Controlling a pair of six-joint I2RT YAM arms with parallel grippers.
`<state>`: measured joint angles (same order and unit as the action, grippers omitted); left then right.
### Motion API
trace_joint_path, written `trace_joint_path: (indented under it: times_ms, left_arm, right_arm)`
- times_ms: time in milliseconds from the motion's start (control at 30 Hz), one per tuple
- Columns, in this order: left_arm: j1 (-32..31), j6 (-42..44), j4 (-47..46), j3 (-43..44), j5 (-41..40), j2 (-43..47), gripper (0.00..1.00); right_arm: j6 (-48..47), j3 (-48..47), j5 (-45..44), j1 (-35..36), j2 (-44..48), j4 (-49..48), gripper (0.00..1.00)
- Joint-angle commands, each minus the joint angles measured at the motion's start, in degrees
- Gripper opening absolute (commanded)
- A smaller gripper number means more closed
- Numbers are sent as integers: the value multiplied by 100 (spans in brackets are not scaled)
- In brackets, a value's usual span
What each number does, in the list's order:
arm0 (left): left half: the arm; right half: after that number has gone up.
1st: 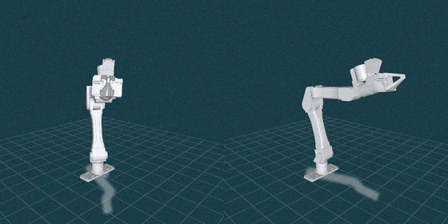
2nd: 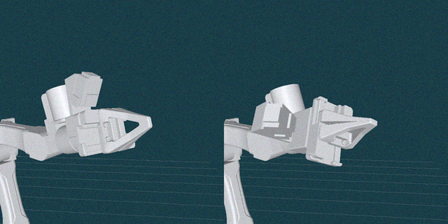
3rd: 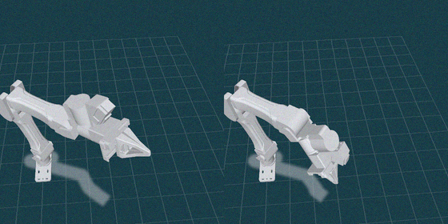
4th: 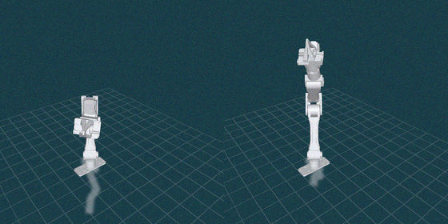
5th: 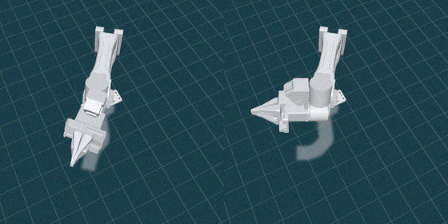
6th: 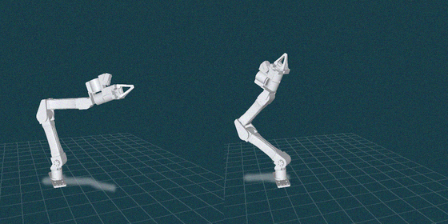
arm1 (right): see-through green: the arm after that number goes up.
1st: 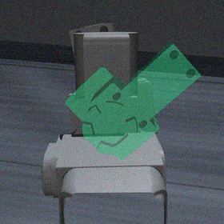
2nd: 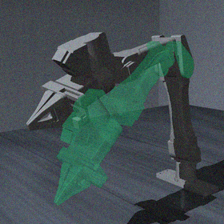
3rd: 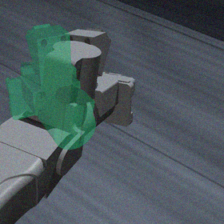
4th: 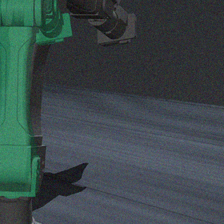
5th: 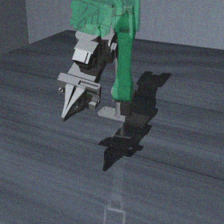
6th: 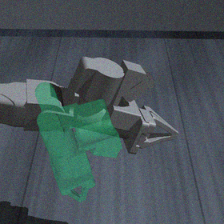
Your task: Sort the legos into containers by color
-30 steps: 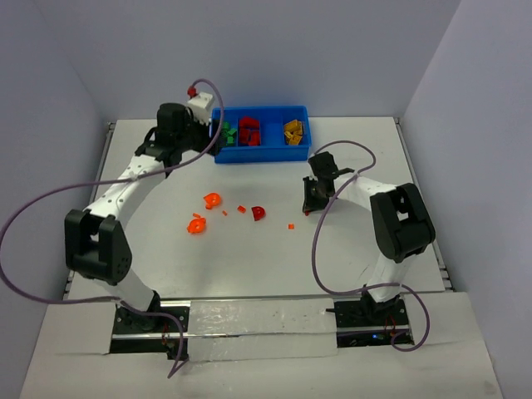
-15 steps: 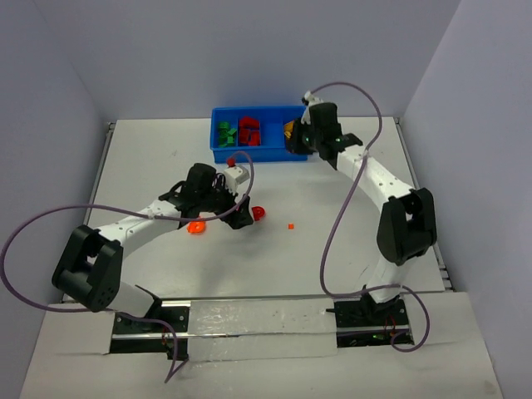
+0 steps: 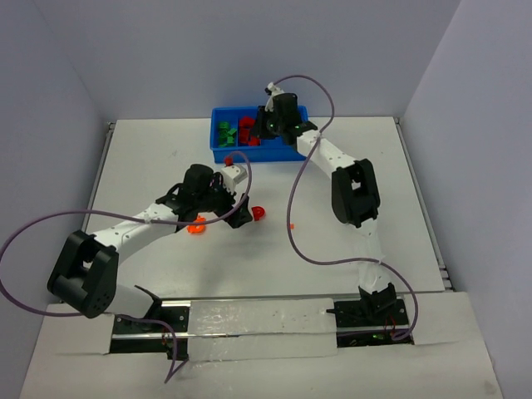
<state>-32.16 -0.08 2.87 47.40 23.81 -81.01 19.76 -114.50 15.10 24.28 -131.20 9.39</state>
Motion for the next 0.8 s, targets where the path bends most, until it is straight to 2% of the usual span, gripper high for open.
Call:
trace_joint_path:
  times_ms: [0, 100, 300, 500, 567, 767]
  left_arm:
    - [-2, 439, 149, 47, -153, 260, 99]
    - [-1, 556, 328, 52, -246, 354, 99]
    - [-9, 597, 284, -73, -205, 318, 99]
    - [-69, 1057, 216, -99, -126, 242, 99]
    - [-63, 1173, 231, -81, -175, 172, 99]
    - [-71, 1276, 185, -82, -210, 112, 99]
  right_arm:
    - [-89, -790, -56, 178, -263, -525, 6]
    - [-136, -975, -256, 193, -524, -689, 8]
    - [-278, -1112, -563, 208, -800, -861, 22]
    - [-183, -1129, -602, 200, -987, -919, 28]
    - [-176, -1133, -658, 200, -1051, -946, 41]
    - [-164, -1182, -753, 192, -1099, -1104, 62]
